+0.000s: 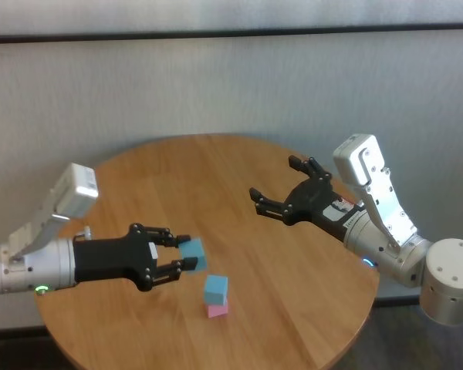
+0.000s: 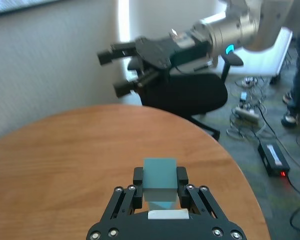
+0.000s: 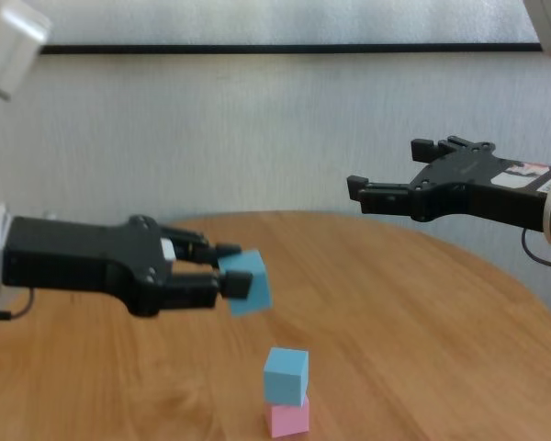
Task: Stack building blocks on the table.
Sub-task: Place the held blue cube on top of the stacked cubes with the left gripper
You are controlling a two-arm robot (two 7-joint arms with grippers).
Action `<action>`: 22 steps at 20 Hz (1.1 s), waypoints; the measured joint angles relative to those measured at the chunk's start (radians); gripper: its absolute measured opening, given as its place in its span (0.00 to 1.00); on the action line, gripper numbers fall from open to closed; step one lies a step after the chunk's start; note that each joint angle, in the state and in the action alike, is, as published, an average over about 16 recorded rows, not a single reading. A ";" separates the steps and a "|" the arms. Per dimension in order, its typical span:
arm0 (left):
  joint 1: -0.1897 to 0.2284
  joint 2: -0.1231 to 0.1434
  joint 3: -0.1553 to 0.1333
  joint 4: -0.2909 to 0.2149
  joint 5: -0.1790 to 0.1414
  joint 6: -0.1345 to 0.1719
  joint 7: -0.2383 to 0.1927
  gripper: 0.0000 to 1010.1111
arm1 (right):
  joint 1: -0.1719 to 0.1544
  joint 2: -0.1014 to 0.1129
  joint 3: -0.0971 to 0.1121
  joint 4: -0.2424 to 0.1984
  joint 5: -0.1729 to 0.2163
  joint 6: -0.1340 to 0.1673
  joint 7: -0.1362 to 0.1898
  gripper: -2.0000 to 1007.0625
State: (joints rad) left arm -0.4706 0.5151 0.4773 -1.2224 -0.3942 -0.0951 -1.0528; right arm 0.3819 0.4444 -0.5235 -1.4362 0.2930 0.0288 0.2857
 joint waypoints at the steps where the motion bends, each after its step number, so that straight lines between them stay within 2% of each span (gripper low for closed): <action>1: -0.004 -0.002 0.007 0.004 0.002 0.001 -0.003 0.40 | 0.000 0.000 0.000 0.000 0.000 0.000 0.000 0.99; 15: -0.057 -0.050 0.084 0.072 0.008 -0.020 -0.018 0.40 | 0.000 0.000 0.000 0.000 0.000 0.000 0.000 0.99; 22: -0.074 -0.056 0.116 0.096 0.020 -0.032 -0.007 0.40 | 0.000 0.000 0.000 0.000 0.000 0.000 0.000 0.99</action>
State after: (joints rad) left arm -0.5450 0.4594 0.5937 -1.1266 -0.3741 -0.1272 -1.0597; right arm 0.3819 0.4444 -0.5235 -1.4362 0.2930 0.0288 0.2857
